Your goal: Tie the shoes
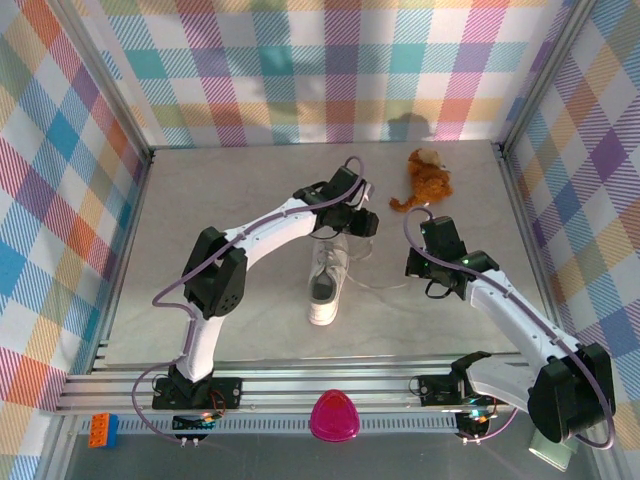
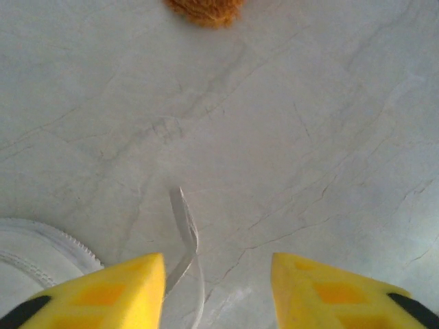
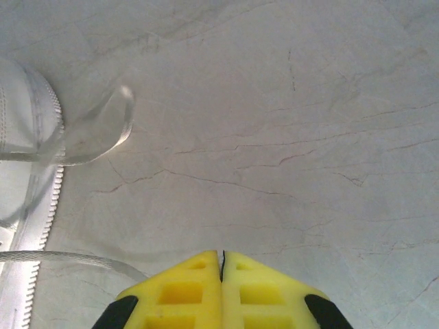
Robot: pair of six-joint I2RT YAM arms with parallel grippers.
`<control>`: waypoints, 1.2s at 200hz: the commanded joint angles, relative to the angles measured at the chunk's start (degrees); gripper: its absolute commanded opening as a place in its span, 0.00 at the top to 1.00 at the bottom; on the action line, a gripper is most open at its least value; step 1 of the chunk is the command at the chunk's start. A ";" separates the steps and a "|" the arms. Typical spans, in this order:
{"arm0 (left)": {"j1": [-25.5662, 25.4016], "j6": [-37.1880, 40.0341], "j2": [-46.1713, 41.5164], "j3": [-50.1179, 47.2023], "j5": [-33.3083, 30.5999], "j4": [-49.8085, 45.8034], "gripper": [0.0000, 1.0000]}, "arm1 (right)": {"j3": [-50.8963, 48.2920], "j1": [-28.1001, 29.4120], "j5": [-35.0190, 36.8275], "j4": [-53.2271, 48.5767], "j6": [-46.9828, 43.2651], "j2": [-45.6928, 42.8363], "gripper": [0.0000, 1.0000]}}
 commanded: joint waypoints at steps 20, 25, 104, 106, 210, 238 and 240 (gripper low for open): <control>5.66 -1.47 -6.63 -0.07 1.62 1.26 0.49 | 8.93 2.40 0.74 -0.67 -5.69 5.27 1.00; 6.56 -1.69 -7.59 -1.03 1.80 1.50 0.48 | 10.41 3.10 0.90 -0.85 -6.27 6.48 1.00; 20.71 -2.71 -25.23 -22.37 3.81 4.82 0.48 | 41.59 11.28 -6.81 -1.98 -24.72 32.81 1.00; 20.99 -2.69 -25.65 -22.96 3.86 4.78 0.48 | 42.50 11.39 -7.45 -2.06 -25.25 33.56 1.00; 31.07 1.83 -37.37 -42.49 4.18 2.39 0.47 | 67.59 16.70 -27.54 -14.46 -36.96 58.31 0.94; 31.17 3.96 -35.03 -42.23 5.66 2.04 0.46 | 67.61 16.61 -22.15 -14.39 -35.12 57.66 0.70; 31.17 4.05 -34.84 -42.15 5.68 2.02 0.46 | 67.66 16.61 -21.76 -14.39 -35.03 57.55 0.68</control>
